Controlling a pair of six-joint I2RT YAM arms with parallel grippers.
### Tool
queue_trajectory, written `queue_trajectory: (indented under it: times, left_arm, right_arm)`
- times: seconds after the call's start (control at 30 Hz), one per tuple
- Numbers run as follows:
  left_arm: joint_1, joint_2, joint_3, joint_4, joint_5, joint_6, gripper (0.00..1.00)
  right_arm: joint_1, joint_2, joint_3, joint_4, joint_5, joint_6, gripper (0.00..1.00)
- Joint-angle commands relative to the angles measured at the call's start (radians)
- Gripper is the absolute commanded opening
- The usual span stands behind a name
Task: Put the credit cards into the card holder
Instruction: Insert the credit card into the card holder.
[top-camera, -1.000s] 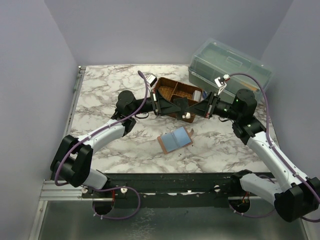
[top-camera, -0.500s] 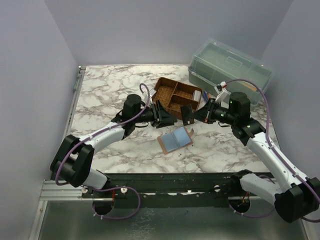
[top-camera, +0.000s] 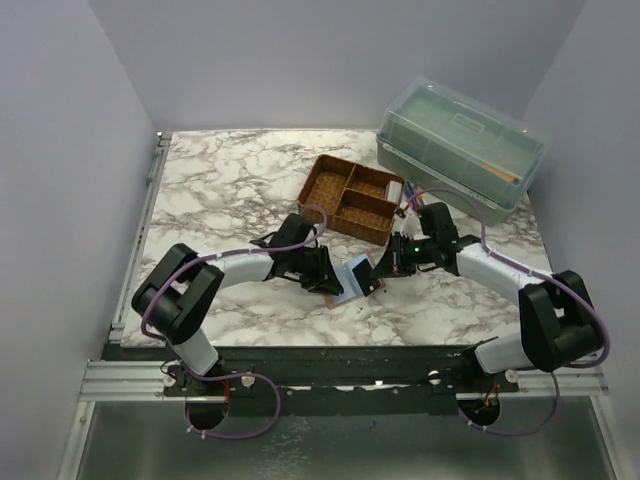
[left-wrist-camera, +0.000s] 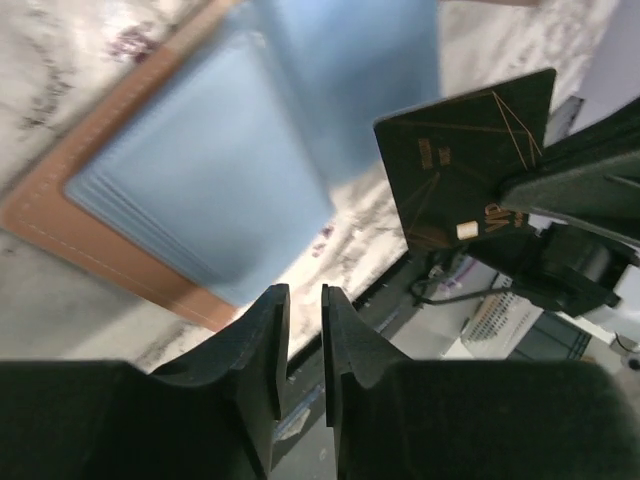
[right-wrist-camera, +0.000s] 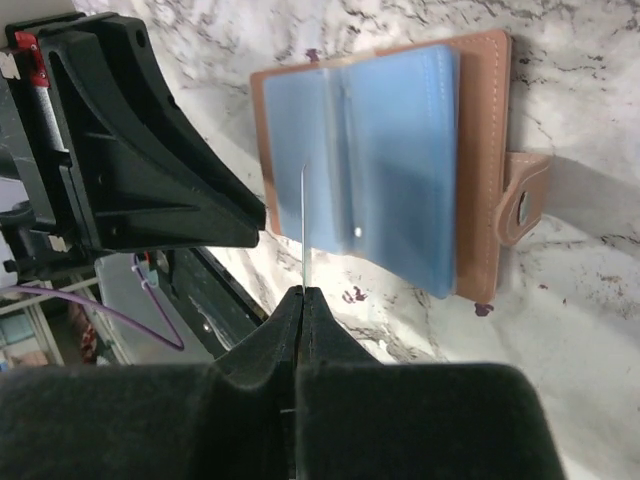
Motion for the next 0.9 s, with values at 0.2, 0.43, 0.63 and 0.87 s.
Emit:
queue_trajectory:
  times: [0.2, 0.43, 0.63, 0.87]
  left_arm:
    - [-0.006, 0.115, 0.023, -0.096, -0.171, 0.101, 0.20]
    - [-0.006, 0.137, 0.044, -0.162, -0.229, 0.152, 0.19]
    - [-0.003, 0.137, 0.066, -0.213, -0.263, 0.193, 0.18]
    - [0.001, 0.124, 0.104, -0.279, -0.307, 0.251, 0.18]
  right_arm:
    - [0.015, 0.130, -0.032, 0.101, -0.065, -0.052, 0.00]
    - [0.015, 0.168, -0.055, 0.173, -0.122, -0.049, 0.00]
    - [0.015, 0.179, -0.078, 0.213, -0.141, -0.055, 0.00]
    - [0.015, 0.156, -0.101, 0.280, -0.156, -0.065, 0.00]
